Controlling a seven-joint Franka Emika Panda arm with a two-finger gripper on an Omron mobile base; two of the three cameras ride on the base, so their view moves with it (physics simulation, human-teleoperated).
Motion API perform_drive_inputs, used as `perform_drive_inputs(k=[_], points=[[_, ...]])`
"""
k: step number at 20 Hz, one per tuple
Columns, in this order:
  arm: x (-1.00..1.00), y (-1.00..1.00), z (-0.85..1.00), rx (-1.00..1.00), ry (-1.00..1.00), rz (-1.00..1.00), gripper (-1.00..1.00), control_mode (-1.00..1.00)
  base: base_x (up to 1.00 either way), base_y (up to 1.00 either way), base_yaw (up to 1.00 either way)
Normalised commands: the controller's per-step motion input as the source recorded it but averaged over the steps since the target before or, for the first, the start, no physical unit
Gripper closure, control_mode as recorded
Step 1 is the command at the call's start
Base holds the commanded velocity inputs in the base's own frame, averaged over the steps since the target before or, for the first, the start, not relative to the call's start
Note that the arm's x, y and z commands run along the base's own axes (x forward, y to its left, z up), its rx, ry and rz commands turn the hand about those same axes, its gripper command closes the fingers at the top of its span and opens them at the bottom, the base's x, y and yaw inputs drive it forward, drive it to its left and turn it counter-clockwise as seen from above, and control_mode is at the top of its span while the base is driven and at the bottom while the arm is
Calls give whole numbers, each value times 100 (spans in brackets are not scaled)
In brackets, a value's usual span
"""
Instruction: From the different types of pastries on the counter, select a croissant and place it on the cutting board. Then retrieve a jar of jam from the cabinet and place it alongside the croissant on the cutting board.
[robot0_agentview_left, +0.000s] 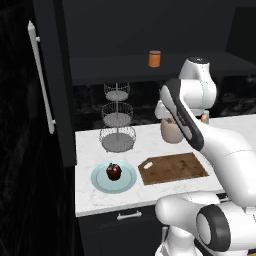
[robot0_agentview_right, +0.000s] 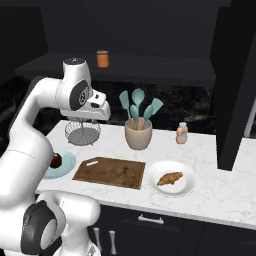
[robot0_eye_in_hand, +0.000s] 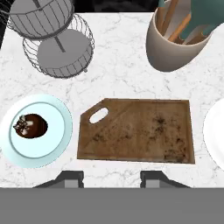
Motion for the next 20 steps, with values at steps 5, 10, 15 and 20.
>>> perform_drive_inputs(k=[5,10,15,20], points=[[0,-67,-17,2,0,-16,-100,-100,0,0,0],[0,-100,-38,6,0,-46,-100,-100,0,0,0],[1,-100,-43,2,6,-43,-100,-100,0,0,0],[3,-100,-28,7,13,-41,-100,-100,0,0,0]])
